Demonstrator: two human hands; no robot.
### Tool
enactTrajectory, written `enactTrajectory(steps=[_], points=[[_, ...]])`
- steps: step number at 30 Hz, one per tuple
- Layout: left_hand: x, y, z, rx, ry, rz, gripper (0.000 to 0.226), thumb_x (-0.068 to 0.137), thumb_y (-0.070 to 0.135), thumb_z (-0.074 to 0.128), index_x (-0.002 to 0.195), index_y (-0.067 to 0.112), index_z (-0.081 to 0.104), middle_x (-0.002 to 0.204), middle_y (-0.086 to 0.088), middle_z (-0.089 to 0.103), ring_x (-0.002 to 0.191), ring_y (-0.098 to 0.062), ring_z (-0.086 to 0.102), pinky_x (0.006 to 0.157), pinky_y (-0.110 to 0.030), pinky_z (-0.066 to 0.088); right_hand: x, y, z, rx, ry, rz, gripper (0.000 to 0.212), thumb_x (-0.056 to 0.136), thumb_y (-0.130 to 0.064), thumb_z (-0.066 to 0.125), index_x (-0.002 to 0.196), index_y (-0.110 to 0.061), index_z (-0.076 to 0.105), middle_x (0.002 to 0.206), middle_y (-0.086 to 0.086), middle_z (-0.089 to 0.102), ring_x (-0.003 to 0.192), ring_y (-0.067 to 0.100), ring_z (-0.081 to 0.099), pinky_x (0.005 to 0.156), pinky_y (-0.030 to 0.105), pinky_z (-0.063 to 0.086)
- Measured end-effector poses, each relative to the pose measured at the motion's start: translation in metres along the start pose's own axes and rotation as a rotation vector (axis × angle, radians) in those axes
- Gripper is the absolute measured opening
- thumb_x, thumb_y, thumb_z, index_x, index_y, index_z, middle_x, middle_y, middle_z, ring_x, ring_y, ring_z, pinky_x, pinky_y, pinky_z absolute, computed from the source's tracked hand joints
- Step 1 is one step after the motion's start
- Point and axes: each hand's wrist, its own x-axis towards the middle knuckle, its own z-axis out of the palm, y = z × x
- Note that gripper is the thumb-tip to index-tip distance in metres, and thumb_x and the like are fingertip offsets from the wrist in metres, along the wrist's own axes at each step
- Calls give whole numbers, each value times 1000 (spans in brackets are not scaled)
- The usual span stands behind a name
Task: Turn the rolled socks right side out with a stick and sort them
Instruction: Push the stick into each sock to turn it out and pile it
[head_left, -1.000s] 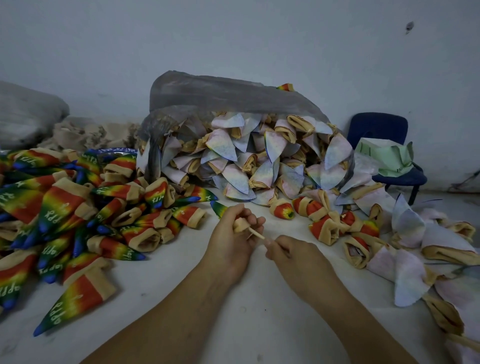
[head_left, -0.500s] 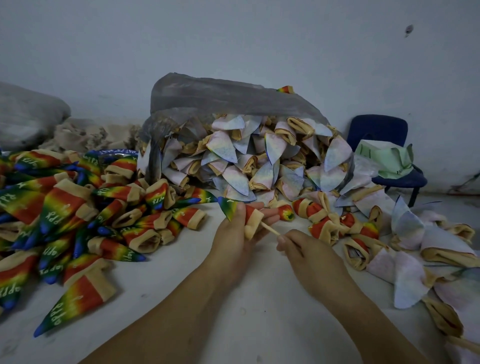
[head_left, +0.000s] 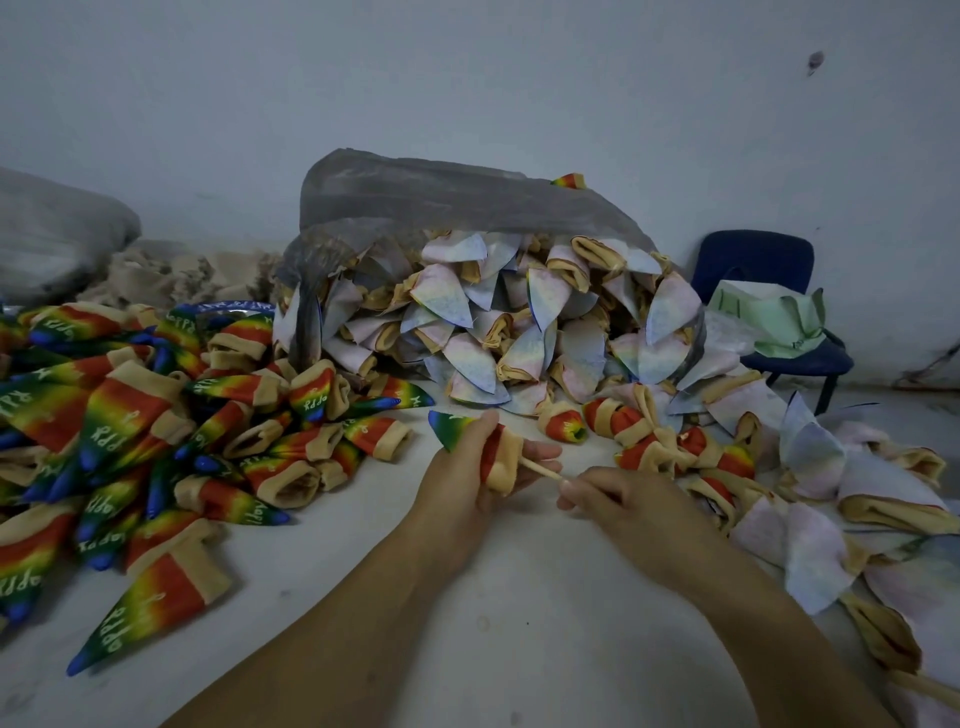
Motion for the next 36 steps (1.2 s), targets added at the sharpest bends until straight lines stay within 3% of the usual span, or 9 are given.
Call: enactTrajectory(steps=[3,9,14,18,23,26,29,33,36], points=[[0,-2,1,90,23,-15,73,91,65,40,82,5,80,104,-15,75,99,-26,73,98,-33,52,-2,4,-4,-134,37,-86,28,89,-62,36,90,-47,61,85,-12,66,75,3,58,67,34,50],[1,-6,-3,356,86,2,70,102,50,20,78,26,82,100,3,77,116,-14,62,118,-38,26,-5,-7,4,-254,144,-140,26,96,-51,36,100,-40,59,85,-13,62,77,1,54,66,27,47],[5,-4,-5,327,69,14,71,100,48,19,77,24,82,105,4,76,122,-12,59,121,-41,16,-9,-29,33,248,36,113,32,97,-45,43,80,-29,65,84,-14,66,82,0,59,65,20,43],[9,-6,-4,319,19,-5,74,98,50,19,72,23,82,106,3,76,120,-10,61,121,-41,17,-11,-29,26,514,-79,208,36,94,-46,49,76,-25,71,54,-25,60,51,-15,53,47,6,33],[10,-8,-11,191,17,34,73,103,41,24,63,15,79,108,-4,76,110,-15,68,117,-39,29,-3,-19,22,50,63,14,30,93,-53,43,83,-36,65,81,-11,68,79,-2,61,70,23,49],[9,-4,-11,64,5,50,68,104,34,30,65,6,78,108,-11,75,105,-21,71,107,-35,45,-1,-10,12,-224,183,-125,42,87,-64,34,86,-33,63,69,-9,60,67,1,53,56,24,41],[8,-2,-9,13,2,37,66,104,30,30,66,2,78,110,-14,74,102,-22,72,93,-27,55,-1,-3,2,-285,181,-179,61,79,-72,19,84,-30,63,73,-10,58,68,3,51,56,23,40],[6,-6,-9,164,-15,-5,68,103,35,22,90,-1,78,107,-8,76,103,-14,71,112,-31,34,-2,-12,10,-281,202,-149,47,86,-65,26,87,-36,62,74,-12,60,68,1,52,56,21,39],[7,-7,-6,259,17,-13,72,98,42,20,76,11,81,105,-3,77,109,-15,68,119,-39,24,-4,-21,29,-65,171,18,31,93,-57,36,82,-40,60,80,-16,64,77,-1,55,64,23,45]])
